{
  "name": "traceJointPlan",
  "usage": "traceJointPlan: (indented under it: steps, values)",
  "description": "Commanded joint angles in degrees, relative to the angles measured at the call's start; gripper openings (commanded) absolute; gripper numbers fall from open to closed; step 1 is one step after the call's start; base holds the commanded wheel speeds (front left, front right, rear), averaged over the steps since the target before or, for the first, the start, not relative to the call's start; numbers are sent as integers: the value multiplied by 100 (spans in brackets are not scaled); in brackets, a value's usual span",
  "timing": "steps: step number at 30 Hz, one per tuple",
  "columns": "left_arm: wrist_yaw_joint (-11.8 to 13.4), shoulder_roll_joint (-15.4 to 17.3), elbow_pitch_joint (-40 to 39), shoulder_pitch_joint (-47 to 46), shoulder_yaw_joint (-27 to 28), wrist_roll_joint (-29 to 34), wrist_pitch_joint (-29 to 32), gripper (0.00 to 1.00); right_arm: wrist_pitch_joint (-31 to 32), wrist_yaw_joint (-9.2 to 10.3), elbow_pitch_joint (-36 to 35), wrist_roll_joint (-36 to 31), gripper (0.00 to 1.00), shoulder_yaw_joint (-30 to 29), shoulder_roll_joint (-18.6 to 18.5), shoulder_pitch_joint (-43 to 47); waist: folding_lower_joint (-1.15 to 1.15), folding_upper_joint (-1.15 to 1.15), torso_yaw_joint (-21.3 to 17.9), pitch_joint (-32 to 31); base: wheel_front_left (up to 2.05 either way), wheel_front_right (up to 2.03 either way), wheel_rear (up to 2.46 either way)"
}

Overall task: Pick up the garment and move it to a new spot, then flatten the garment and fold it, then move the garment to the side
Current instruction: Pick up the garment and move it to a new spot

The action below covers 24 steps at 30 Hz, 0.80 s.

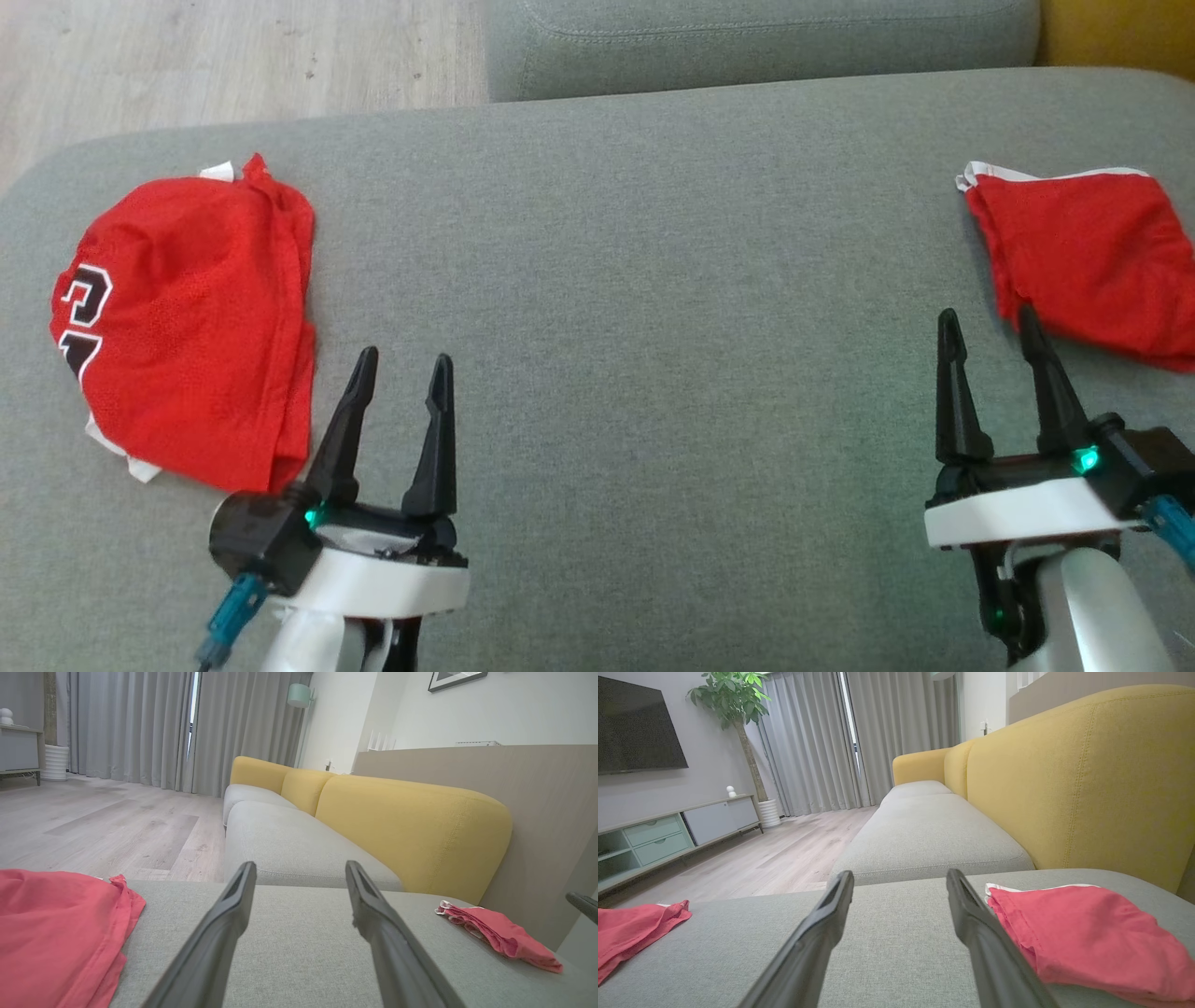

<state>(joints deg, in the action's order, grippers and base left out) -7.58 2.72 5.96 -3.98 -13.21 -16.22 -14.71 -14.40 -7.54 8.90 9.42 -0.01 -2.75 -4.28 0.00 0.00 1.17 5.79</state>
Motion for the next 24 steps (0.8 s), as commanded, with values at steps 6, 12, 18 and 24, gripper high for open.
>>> traceJointPlan:
  steps: [6,12,18,24]
  values:
    - [9,16,-221,-112,160,-64,-29,100,-59,5,-245,-113,100,164,-13,-73,0,0,17,-10,0,0,0]
    - [9,16,-165,-112,148,-44,-29,100,-60,5,-296,-190,100,183,-13,-17,0,0,125,-29,0,0,0]
    - [17,16,-128,-102,188,-35,-29,100,-60,5,-232,-166,100,400,-13,41,0,0,437,-128,0,0,0]
    - [60,16,-55,20,214,69,-29,100,-60,5,-64,-63,100,777,-13,115,0,0,1016,-310,0,0,0]
